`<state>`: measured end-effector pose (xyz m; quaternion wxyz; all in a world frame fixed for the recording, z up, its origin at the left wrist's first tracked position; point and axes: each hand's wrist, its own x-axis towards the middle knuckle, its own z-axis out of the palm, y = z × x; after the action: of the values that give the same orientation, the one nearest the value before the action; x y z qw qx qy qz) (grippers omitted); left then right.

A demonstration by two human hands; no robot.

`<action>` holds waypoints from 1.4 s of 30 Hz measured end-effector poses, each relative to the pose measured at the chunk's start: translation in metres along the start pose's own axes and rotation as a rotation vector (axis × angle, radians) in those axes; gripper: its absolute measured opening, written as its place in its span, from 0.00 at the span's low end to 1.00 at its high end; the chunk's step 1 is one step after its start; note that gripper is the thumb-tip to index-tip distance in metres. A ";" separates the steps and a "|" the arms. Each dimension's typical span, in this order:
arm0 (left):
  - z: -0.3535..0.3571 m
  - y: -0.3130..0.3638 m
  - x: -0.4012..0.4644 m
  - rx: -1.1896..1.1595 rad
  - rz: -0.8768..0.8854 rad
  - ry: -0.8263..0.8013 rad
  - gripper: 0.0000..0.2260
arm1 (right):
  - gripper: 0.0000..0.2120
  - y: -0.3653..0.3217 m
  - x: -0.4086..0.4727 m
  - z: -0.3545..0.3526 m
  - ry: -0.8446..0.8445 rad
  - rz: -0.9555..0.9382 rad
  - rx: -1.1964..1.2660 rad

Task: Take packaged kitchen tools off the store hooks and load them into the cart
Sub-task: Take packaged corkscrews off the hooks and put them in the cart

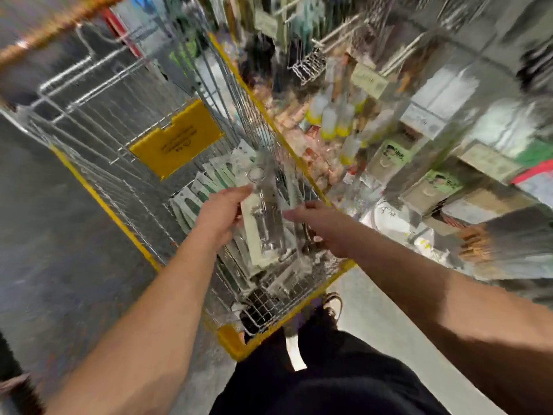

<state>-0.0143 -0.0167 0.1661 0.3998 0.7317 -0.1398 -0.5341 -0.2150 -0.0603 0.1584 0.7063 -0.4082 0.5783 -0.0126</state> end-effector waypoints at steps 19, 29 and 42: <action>0.188 0.018 -0.259 0.049 0.404 -0.450 0.11 | 0.38 0.129 -0.301 -0.108 0.600 -0.417 -0.083; 0.313 -0.021 -0.372 0.229 0.472 -0.814 0.50 | 0.40 0.264 -0.457 -0.163 0.996 -0.407 0.078; 0.536 -0.104 -0.616 0.334 0.499 -1.137 0.09 | 0.40 0.458 -0.647 -0.317 1.344 -0.347 0.174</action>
<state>-0.7565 0.2055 0.4436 0.2561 0.3324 -0.5771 -0.7007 -0.8996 0.3835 0.4097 0.2134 -0.3401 0.8132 -0.4213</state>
